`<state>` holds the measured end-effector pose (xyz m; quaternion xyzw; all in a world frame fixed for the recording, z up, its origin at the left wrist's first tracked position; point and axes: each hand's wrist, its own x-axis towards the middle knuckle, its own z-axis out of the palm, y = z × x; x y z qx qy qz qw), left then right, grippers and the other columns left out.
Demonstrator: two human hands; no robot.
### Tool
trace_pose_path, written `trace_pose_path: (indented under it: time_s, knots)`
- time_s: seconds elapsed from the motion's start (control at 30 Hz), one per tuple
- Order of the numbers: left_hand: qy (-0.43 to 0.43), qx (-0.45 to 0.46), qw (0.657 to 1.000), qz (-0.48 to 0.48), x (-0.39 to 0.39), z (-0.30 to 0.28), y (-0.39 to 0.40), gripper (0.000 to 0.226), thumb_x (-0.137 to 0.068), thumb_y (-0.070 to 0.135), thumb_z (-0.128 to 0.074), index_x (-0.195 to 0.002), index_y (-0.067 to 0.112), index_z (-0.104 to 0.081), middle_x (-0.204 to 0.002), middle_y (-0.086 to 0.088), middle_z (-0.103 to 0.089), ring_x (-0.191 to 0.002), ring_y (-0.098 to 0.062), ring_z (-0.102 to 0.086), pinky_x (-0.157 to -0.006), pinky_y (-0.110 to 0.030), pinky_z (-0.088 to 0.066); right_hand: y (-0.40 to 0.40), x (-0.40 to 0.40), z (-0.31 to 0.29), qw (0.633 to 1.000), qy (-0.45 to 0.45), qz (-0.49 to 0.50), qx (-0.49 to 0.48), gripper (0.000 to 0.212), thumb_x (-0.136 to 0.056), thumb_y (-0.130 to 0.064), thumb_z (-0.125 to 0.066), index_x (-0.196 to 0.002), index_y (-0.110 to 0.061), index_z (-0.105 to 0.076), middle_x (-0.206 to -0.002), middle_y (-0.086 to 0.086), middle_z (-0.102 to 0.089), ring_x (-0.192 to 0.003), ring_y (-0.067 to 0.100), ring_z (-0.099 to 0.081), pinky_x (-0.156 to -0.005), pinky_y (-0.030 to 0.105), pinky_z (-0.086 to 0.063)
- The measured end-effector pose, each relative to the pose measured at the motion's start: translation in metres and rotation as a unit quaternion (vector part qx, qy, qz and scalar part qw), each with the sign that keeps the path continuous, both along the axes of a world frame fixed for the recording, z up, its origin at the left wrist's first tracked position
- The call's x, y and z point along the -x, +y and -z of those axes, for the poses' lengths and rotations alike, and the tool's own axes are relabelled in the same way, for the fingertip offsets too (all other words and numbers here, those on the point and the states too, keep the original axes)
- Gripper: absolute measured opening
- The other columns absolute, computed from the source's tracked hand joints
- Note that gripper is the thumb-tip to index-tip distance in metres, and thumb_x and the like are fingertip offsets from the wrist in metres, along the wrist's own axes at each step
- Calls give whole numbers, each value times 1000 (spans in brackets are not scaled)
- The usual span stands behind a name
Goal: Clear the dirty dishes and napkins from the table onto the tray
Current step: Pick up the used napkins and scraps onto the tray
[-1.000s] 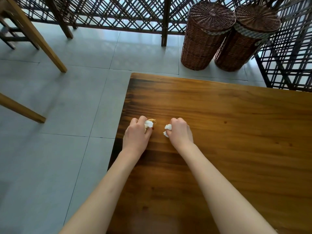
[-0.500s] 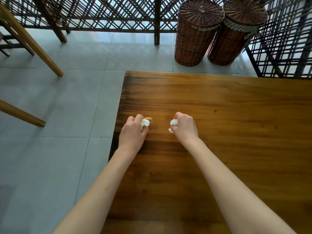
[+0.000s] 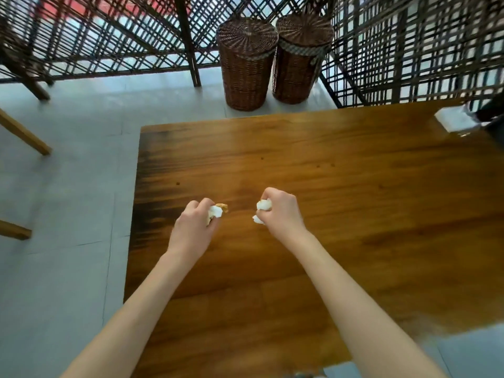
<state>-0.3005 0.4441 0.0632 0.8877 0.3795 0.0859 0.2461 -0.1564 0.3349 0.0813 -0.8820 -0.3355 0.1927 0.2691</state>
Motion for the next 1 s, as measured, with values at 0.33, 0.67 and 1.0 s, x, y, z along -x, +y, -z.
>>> trace_pose_path:
  time_s: [0.33,0.67,1.0]
  knots:
    - [-25,-20,997,63,-73,-44,-170,24,-91,20,-58,-115,13,-55,-95,-5,-55,-73,-17,-51,-55,-22,-38,-192,-54,-40,996,-33,67,-45,13,-81,-14,-69,-87,-17,-58,-84,0,-61,-78,15,-59,-69,33,-56]
    - [-73,-9,985,158,-203,-59,-369,23,-89,18,-60,-111,11,-57,-88,-2,-50,-67,-15,-47,-51,-21,-32,-413,-147,-62,982,-61,168,-67,13,-82,-16,-69,-84,-18,-55,-85,-1,-61,-79,14,-59,-70,34,-55]
    - [-85,-14,964,253,-362,-54,-507,27,-90,21,-59,-115,11,-59,-89,3,-48,-69,-10,-44,-51,-11,-24,-569,-269,-57,966,-47,247,-67,21,-82,-13,-67,-79,-21,-49,-75,-9,-51,-67,3,-49,-52,13,-34]
